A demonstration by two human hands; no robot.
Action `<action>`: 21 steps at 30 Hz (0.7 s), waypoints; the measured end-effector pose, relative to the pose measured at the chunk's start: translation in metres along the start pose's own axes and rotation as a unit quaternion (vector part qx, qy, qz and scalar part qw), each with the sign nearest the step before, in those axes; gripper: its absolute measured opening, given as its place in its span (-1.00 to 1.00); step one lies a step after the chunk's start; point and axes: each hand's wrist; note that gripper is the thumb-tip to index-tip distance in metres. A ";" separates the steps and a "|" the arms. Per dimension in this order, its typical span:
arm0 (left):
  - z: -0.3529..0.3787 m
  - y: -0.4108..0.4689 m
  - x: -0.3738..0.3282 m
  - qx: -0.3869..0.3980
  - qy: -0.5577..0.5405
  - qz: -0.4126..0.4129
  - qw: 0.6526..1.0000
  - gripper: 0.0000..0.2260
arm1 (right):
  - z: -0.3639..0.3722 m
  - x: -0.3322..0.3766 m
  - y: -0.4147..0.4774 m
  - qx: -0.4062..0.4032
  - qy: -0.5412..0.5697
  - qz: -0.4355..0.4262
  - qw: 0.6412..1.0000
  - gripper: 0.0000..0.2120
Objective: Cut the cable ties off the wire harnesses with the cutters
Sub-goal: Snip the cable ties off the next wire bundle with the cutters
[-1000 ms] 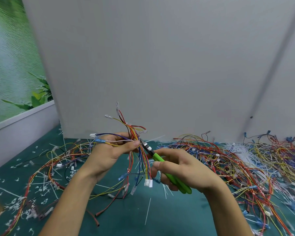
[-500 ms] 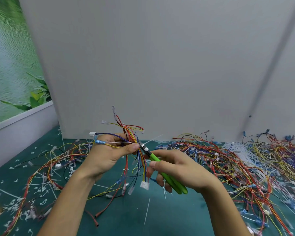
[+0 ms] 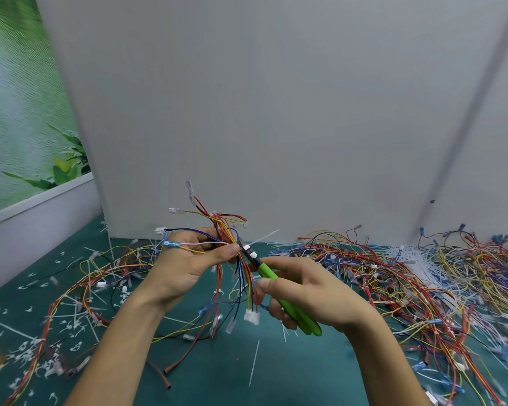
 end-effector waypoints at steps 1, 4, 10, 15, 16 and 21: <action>0.000 0.000 0.001 0.003 0.001 0.001 1.000 -0.76 | 0.000 0.000 0.000 0.002 0.000 0.002 1.000 -0.80; 0.000 0.001 0.003 0.000 0.001 -0.005 1.000 -0.64 | -0.001 0.002 -0.001 0.007 0.004 0.010 1.000 -0.86; 0.000 0.002 0.006 0.003 -0.001 -0.007 1.000 -0.54 | 0.000 0.004 -0.002 0.005 -0.007 0.014 1.000 -0.82; 0.000 0.001 0.006 0.007 -0.005 -0.015 1.000 -0.53 | 0.000 0.004 -0.002 0.001 -0.015 0.003 1.000 -0.79; -0.001 0.001 0.006 0.008 -0.007 -0.017 1.000 -0.52 | 0.000 0.004 -0.002 0.003 -0.017 0.000 1.000 -0.79; -0.002 0.001 0.006 0.013 -0.004 -0.019 1.000 -0.53 | 0.000 0.005 -0.003 0.007 -0.009 0.002 1.000 -0.82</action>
Point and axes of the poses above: each hand's wrist, its own y-axis towards the middle knuckle, its own z-axis out of the palm, x = y × z, and after that the axes turned 3 degrees about z, right-handed
